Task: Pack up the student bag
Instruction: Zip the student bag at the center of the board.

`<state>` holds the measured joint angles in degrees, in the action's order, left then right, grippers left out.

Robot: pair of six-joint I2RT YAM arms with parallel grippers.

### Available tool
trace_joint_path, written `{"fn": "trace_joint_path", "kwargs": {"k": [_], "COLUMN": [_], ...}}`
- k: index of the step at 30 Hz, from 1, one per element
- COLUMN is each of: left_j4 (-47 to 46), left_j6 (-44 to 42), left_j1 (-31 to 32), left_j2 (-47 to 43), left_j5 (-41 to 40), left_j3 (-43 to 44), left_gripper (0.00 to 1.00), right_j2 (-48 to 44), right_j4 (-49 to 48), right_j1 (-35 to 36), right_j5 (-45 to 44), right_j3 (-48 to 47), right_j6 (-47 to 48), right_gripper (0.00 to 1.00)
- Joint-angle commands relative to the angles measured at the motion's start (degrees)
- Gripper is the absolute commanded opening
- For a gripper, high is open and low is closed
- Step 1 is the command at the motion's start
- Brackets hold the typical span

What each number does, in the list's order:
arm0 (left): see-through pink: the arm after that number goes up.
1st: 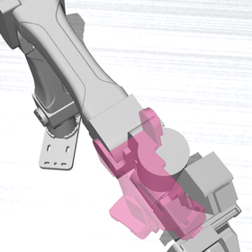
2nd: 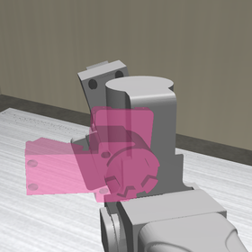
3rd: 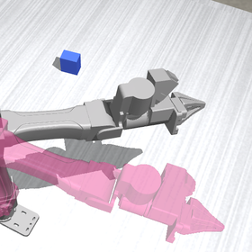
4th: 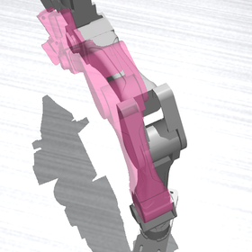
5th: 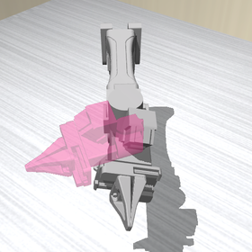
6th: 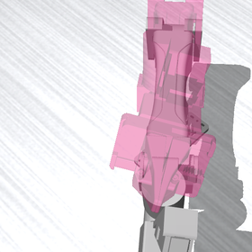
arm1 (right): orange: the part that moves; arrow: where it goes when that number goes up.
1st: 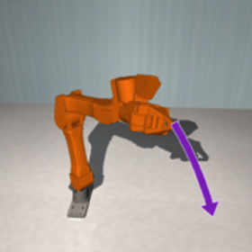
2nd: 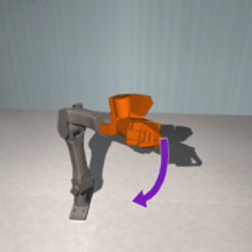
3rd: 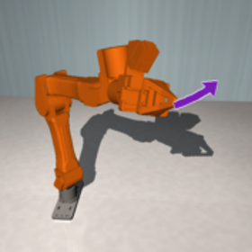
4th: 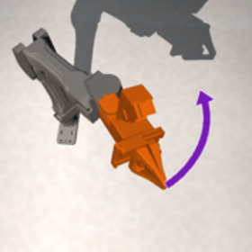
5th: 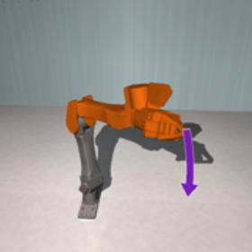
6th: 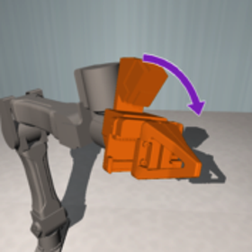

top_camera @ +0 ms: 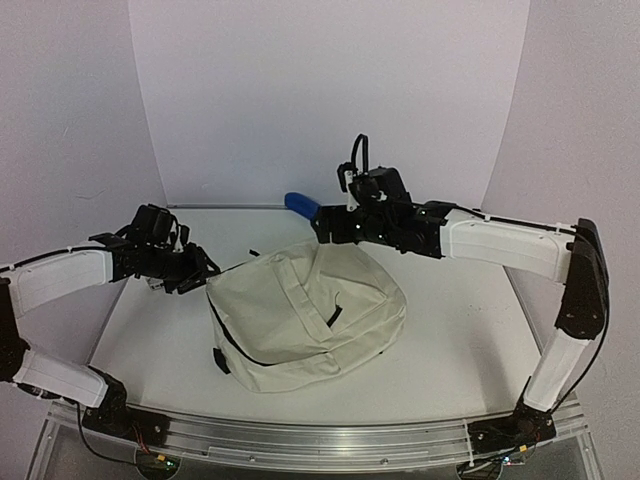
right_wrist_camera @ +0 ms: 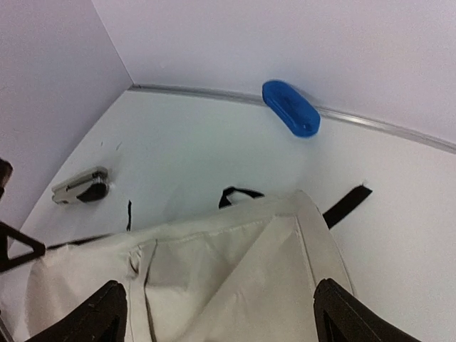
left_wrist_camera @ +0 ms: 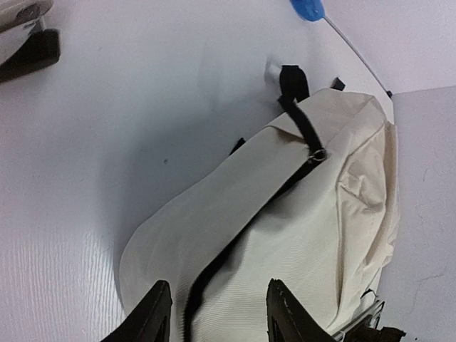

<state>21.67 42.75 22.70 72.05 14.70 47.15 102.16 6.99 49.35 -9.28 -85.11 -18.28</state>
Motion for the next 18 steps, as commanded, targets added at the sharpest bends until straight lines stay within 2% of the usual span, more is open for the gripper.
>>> {"fn": "trace_joint_path", "kwargs": {"k": [1, 4, 8, 11, 14, 18], "left_j4": [1.03, -0.17, -0.23, 0.50, 0.71, 5.76], "left_j6": [-8.47, -10.25, -9.19, -5.21, 0.73, 4.72], "left_j1": [-0.04, 1.19, 5.11, 7.68, 7.83, 7.71], "left_j2": [2.65, 4.15, 6.17, 5.82, 0.59, -6.57], "left_j5": [0.17, 2.14, 2.09, -0.26, -3.55, -9.59], "left_j3": [10.13, 12.20, 12.85, 10.99, 6.34, 3.62], "left_gripper": [0.60, 0.68, 0.72, 0.74, 0.80, 0.88], "right_j2": [-4.93, -8.47, -11.92, -13.21, -13.21, -11.77], "right_j4": [6.27, 6.62, 6.27, 4.80, 1.87, 0.19], "right_j1": [-0.56, -0.53, -0.57, -0.52, -0.48, -0.44], "right_j5": [10.28, 16.45, 22.06, 24.44, 26.65, 27.07], "right_j3": [6.30, 12.01, 17.85, 21.29, 24.07, 25.75], "right_j6": [-1.84, -5.26, -10.36, -12.69, -14.70, -16.12], "right_gripper": [0.85, 0.78, 0.69, 0.61, 0.56, 0.49]}}
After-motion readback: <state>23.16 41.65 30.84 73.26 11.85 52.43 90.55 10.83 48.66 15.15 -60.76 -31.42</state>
